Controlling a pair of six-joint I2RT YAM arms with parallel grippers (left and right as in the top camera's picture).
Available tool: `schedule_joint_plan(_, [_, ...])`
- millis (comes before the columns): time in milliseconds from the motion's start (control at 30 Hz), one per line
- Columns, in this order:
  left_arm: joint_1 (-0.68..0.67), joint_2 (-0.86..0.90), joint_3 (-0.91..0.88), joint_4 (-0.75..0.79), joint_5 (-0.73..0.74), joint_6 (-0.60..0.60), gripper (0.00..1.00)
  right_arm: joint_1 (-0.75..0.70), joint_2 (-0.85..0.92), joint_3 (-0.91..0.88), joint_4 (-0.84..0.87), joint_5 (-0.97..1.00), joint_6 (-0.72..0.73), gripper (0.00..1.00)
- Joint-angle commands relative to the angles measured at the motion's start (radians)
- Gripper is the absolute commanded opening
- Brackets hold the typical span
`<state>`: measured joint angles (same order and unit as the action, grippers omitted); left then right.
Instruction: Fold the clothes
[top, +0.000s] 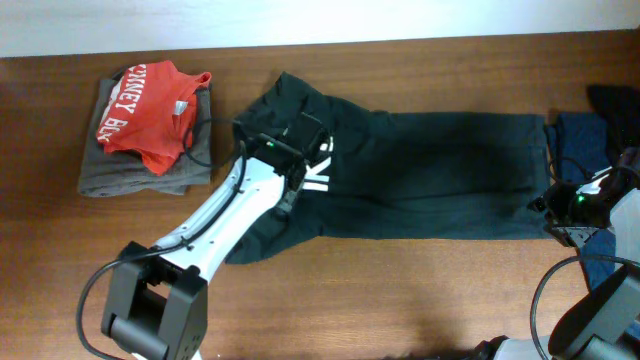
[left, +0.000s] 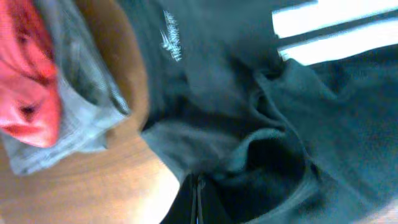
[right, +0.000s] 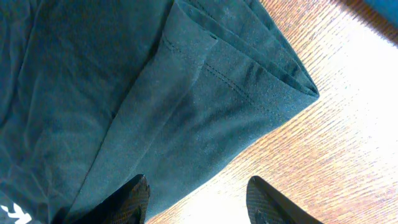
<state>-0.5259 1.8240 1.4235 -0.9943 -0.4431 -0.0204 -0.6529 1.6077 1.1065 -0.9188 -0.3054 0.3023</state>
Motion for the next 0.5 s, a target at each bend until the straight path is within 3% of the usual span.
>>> schedule_joint_plan(0, [0.057,0.000,0.014,0.057,-0.045,0.027,0.00,-0.001,0.005,-0.002,-0.001,-0.005,-0.010,0.56])
schedule_joint_plan(167, [0.099,0.000,0.014,0.147,0.117,0.142,0.00,-0.001,0.005,-0.002,0.002,-0.005,-0.010,0.56])
schedule_joint_plan(467, [0.105,0.000,0.014,0.281,0.174,0.217,0.00,-0.001,0.005,-0.002,0.009,-0.005,-0.010,0.56])
